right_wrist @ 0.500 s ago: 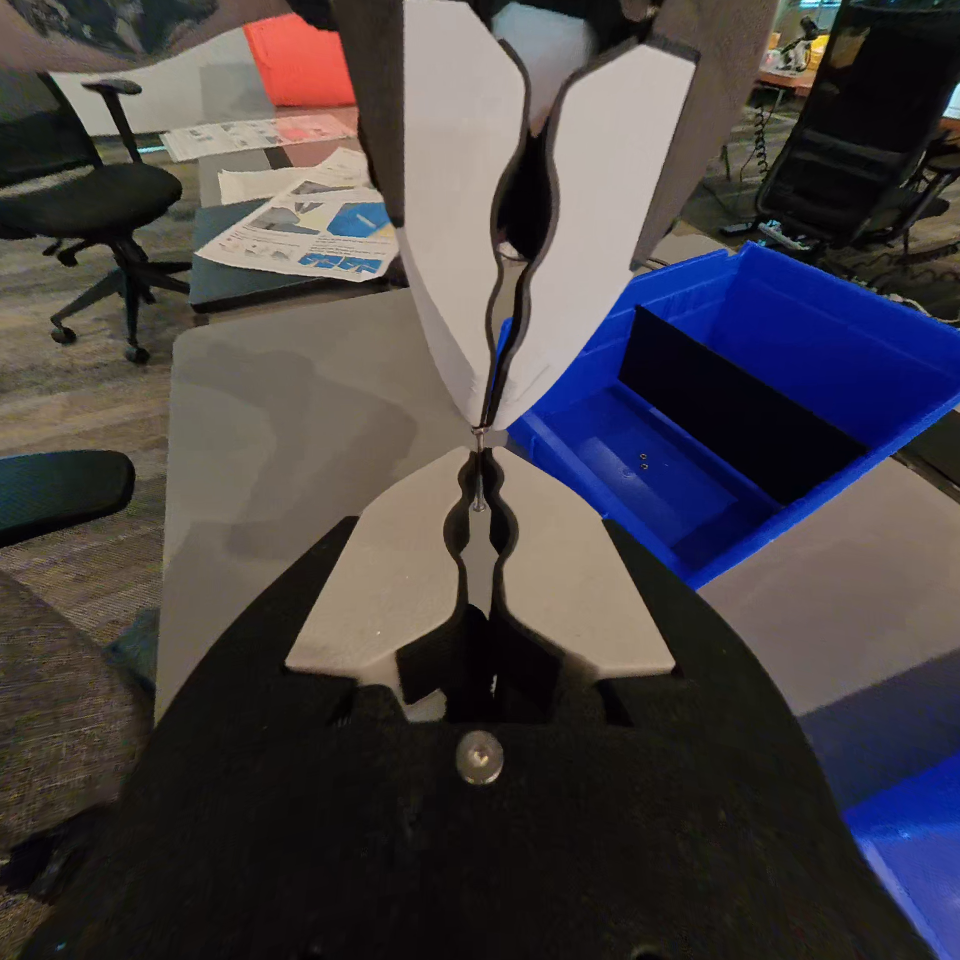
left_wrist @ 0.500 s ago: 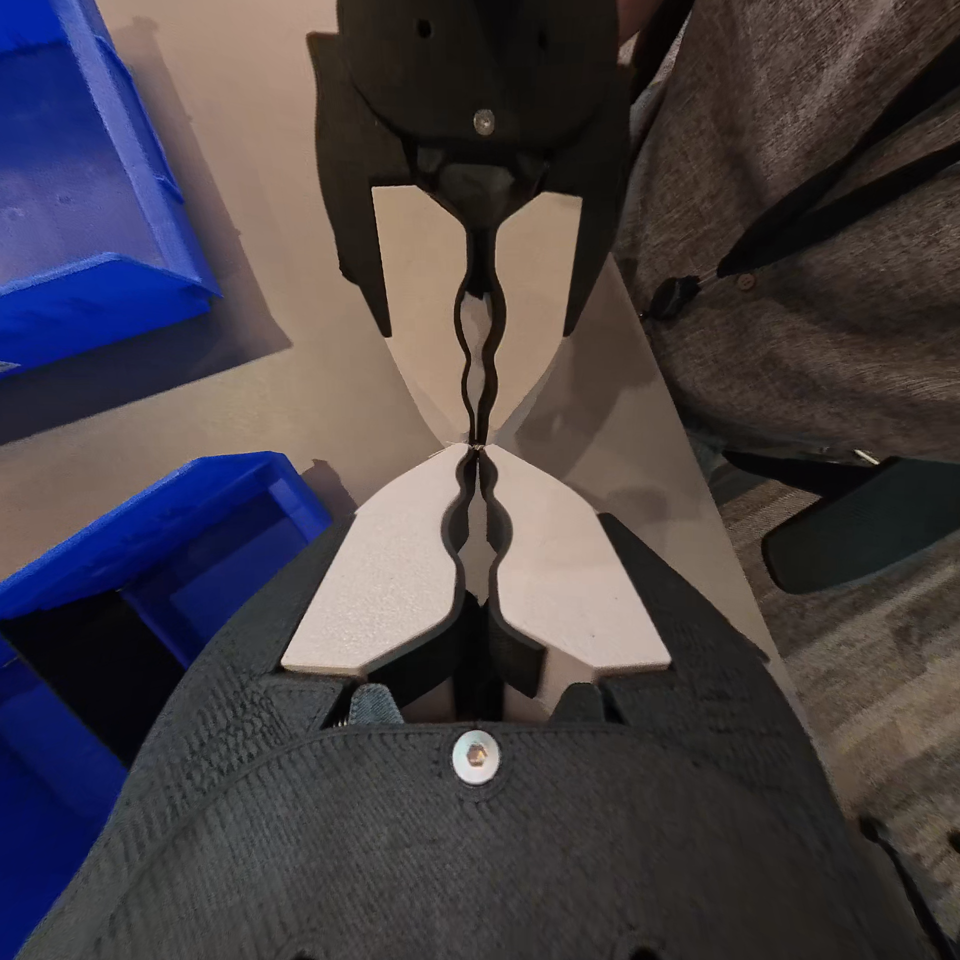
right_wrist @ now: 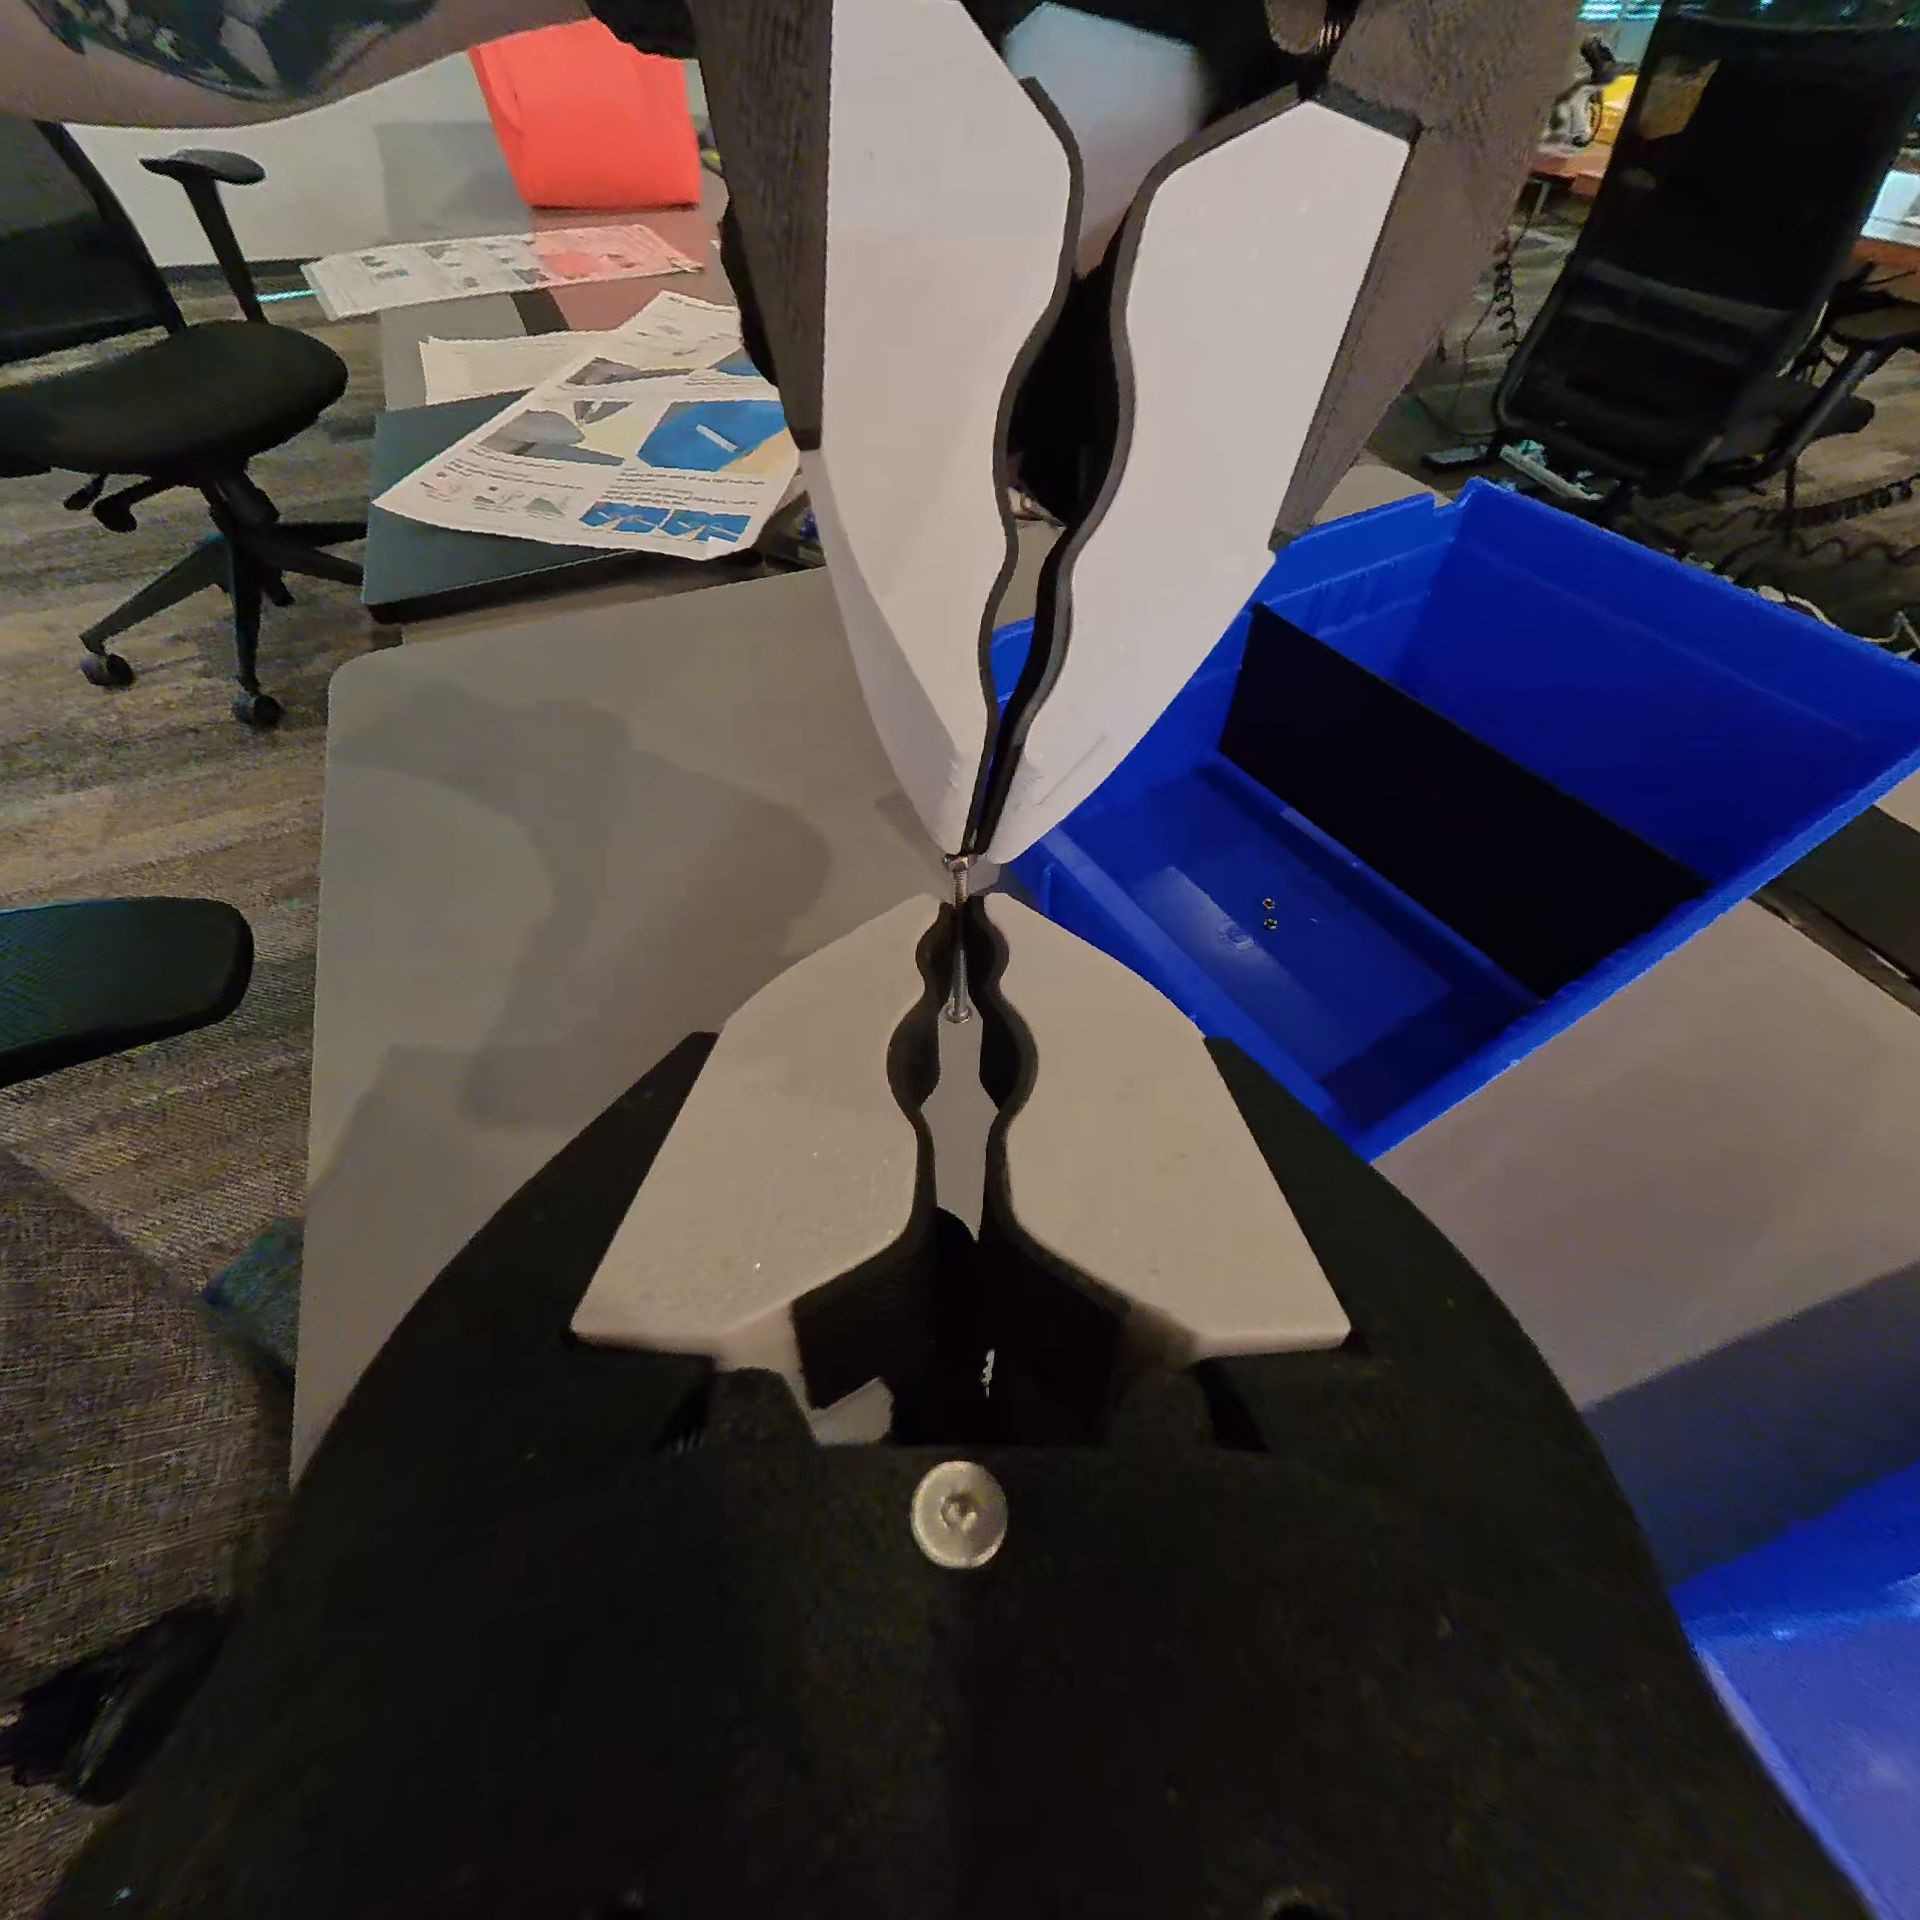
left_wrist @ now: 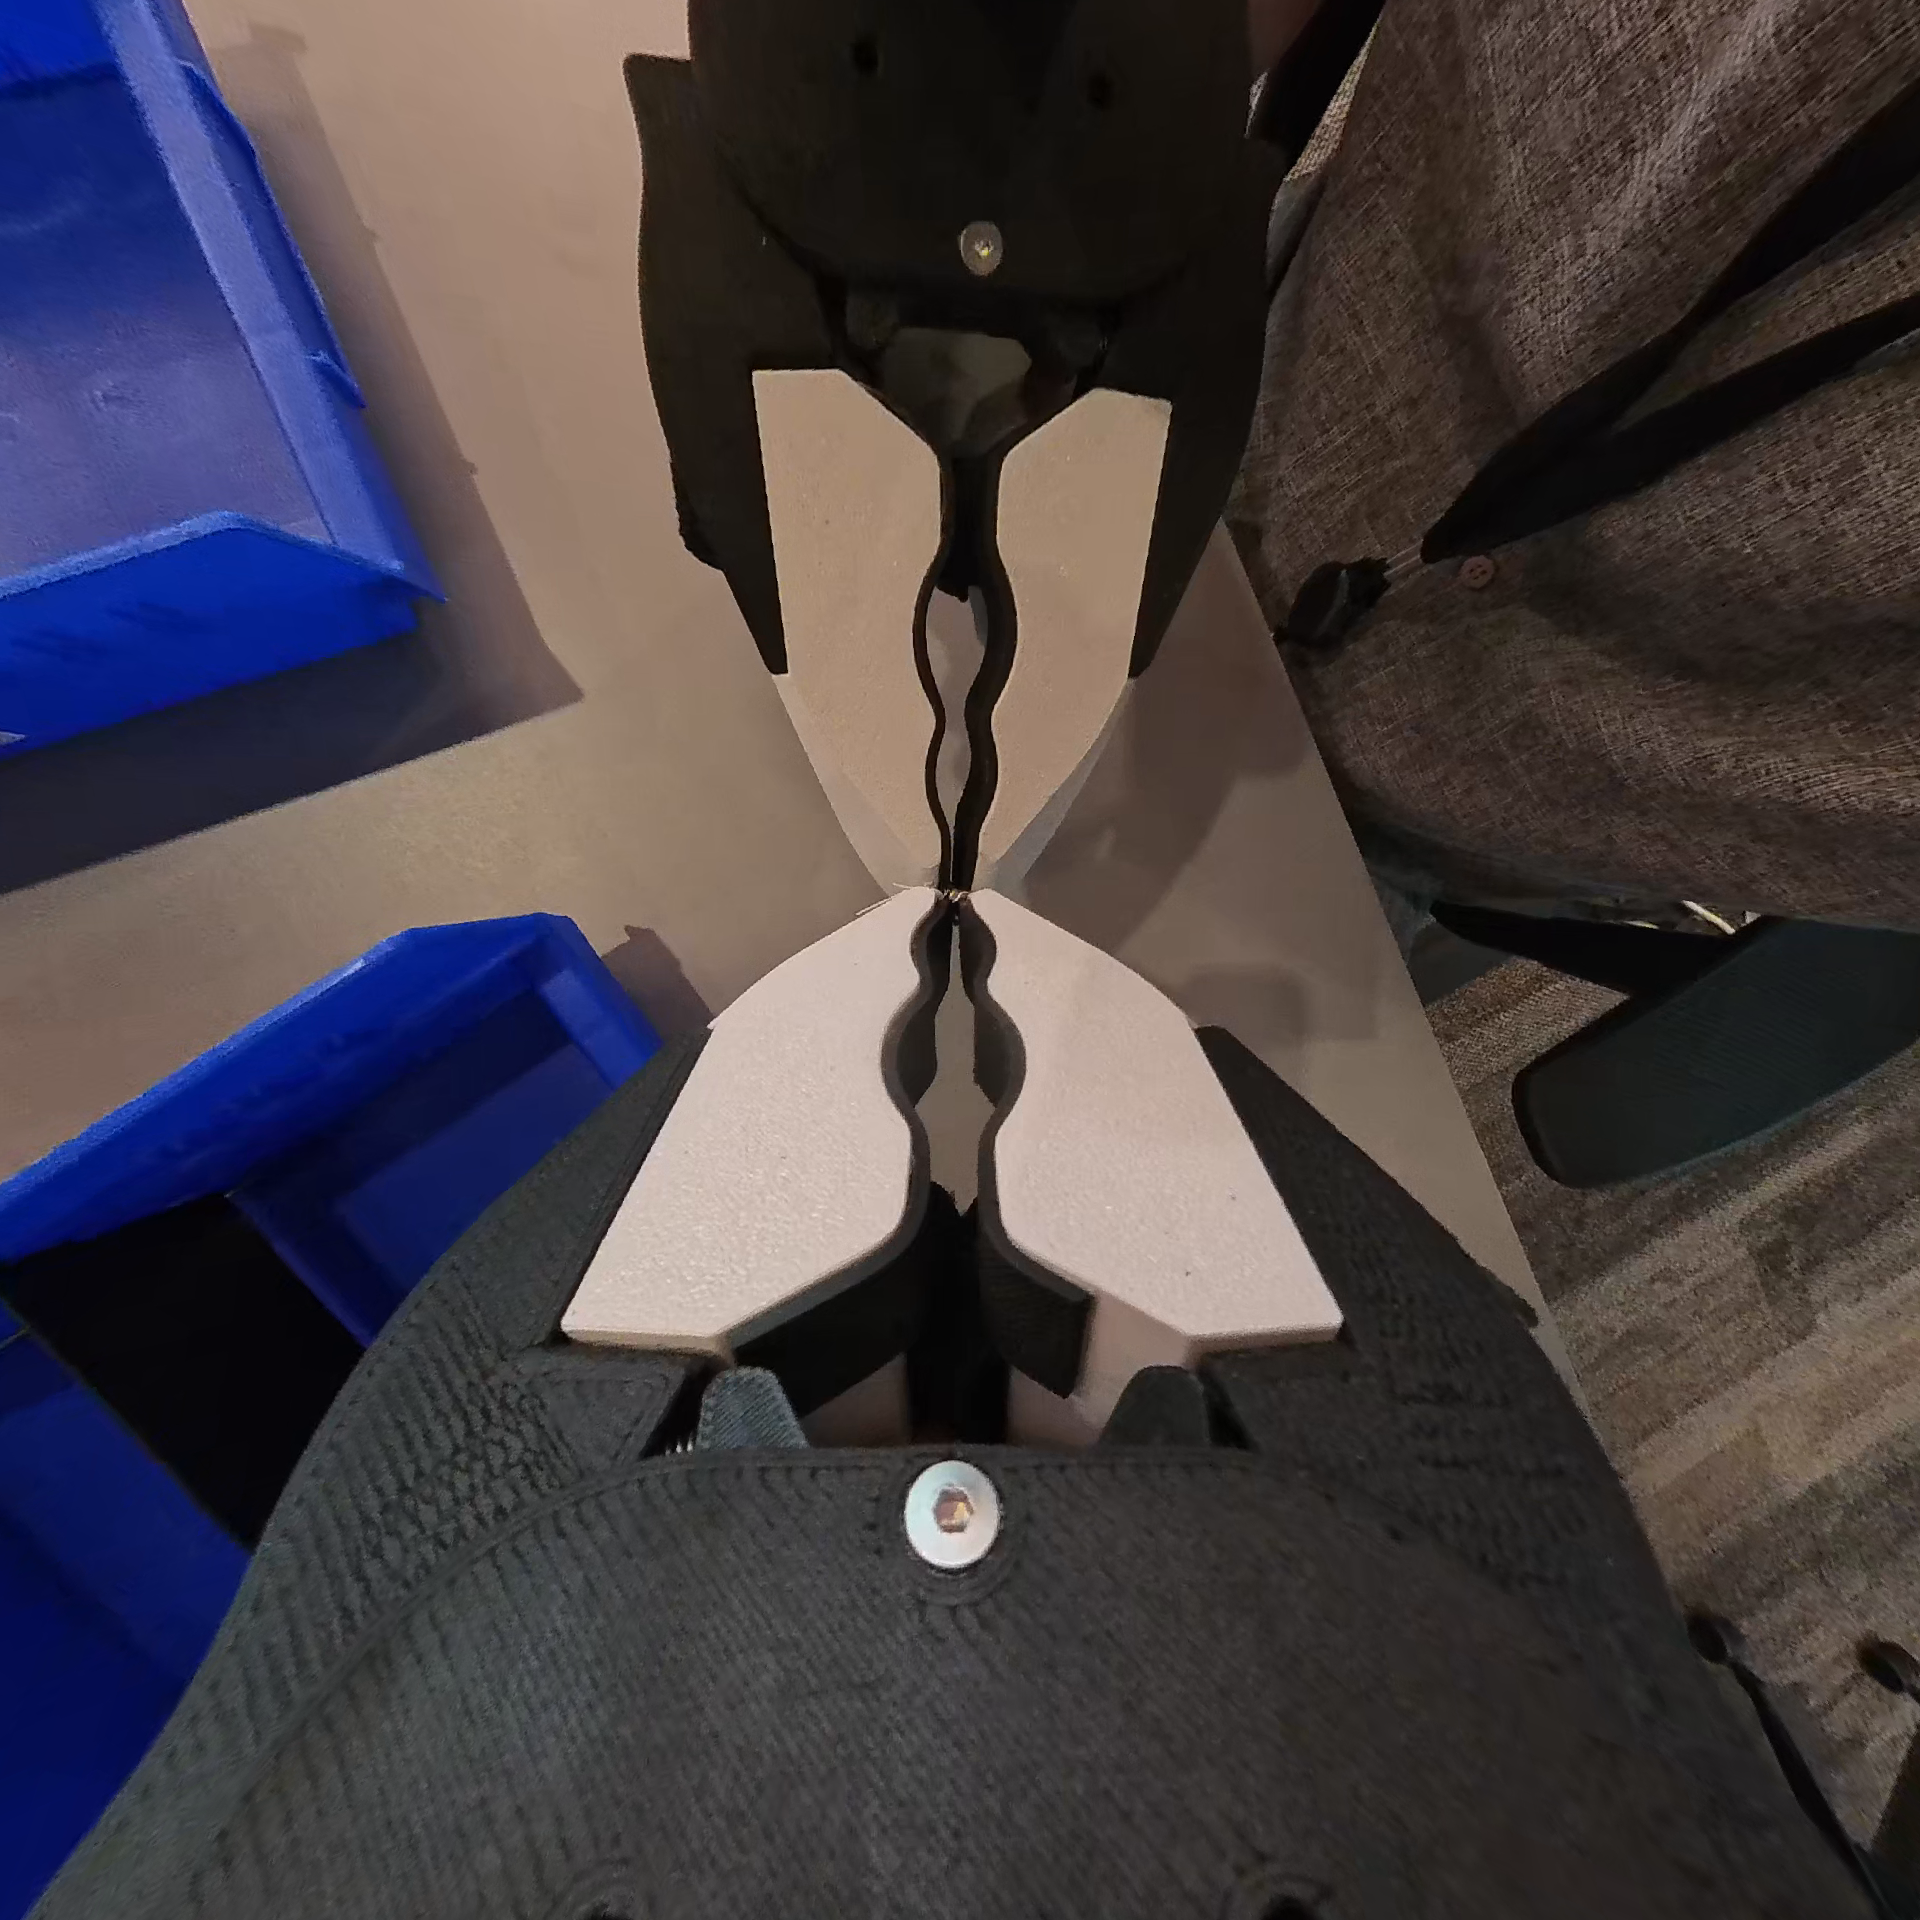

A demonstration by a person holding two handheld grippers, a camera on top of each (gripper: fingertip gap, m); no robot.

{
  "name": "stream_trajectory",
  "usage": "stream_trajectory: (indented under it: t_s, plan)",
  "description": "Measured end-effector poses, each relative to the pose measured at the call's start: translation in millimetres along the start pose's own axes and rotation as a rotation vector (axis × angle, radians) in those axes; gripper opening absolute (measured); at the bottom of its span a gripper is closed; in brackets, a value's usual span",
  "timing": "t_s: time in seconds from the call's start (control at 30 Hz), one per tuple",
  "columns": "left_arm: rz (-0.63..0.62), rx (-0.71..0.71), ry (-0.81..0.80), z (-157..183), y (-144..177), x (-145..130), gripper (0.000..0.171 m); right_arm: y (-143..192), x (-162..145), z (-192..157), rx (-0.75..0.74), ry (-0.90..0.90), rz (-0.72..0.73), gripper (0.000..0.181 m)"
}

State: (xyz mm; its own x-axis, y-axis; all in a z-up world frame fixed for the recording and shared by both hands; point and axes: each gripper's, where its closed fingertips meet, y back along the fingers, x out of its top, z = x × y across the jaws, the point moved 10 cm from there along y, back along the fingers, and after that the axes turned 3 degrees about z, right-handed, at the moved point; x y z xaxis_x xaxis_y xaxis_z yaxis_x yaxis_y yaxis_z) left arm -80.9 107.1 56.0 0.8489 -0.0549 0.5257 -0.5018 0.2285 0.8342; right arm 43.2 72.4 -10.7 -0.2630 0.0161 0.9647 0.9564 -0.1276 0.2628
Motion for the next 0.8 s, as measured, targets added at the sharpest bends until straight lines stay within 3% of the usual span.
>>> stream_trajectory:
  t_s: [0.63, 0.8]
  plan:
    - [0.006, 0.016, 0.015, -3, 6, 2, 0.003, 3, 1, 4, 0.002, -0.03, 0.032, 0.002]
    - [0.043, 0.098, -0.005, 3, 18, 9, 0.016, 5, -1, 9, 0.003, -0.058, 0.04, 0.002]
